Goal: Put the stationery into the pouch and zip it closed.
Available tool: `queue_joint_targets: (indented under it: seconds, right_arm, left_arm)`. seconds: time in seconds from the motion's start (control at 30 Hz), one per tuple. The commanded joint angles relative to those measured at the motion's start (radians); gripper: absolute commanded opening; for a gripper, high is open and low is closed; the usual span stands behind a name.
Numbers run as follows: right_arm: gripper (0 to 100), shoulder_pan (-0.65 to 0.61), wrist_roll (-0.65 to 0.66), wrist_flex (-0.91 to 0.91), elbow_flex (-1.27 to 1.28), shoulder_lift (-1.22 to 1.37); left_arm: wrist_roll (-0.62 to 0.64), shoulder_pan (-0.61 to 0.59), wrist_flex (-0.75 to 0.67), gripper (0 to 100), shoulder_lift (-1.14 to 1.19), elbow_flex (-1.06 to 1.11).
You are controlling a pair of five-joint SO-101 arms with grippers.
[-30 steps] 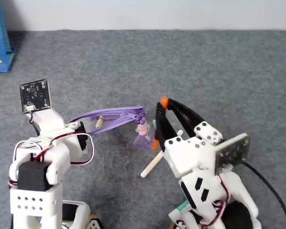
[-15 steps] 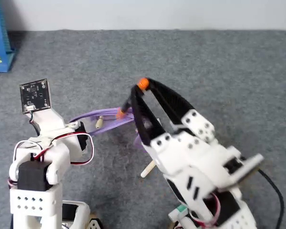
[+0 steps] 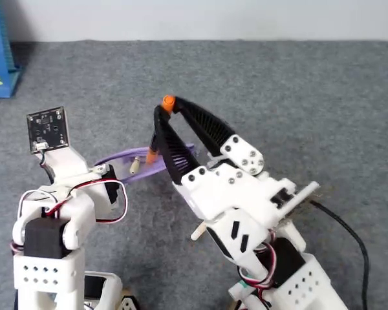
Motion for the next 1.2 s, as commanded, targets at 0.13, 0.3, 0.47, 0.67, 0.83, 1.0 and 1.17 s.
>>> queue_joint_targets:
  seconds: [0.13,0.3,0.47,0.67,0.83,1.0,1.17]
  right_arm:
    - [0.9,-0.008,0.014,0.008,0.087,0.012]
    - [9.9,-0.039,0.014,0.174,0.058,-0.018]
    - [25.8,-0.044,0.011,0.389,-0.008,-0.067]
    - [20.2,0.104,-0.101,0.645,-0.135,-0.067]
    - [19.1,0.275,-0.196,0.803,-0.138,-0.067]
    - [19.0,0.412,-0.325,0.938,-0.135,-0.025]
    - [19.0,0.458,-0.39,1.033,-0.135,0.18]
  left_arm:
    - [-0.006,0.003,-0.026,1,0.006,-0.008]
    - [-0.006,0.003,-0.026,1,0.006,-0.008]
    - [-0.006,0.003,-0.026,1,0.006,-0.008]
    - [-0.006,0.003,-0.025,1,0.006,-0.008]
    - [-0.006,0.003,-0.023,1,0.006,-0.008]
    - [-0.006,0.003,-0.021,1,0.006,-0.007]
    - [-0.006,0.003,-0.021,1,0.006,-0.007]
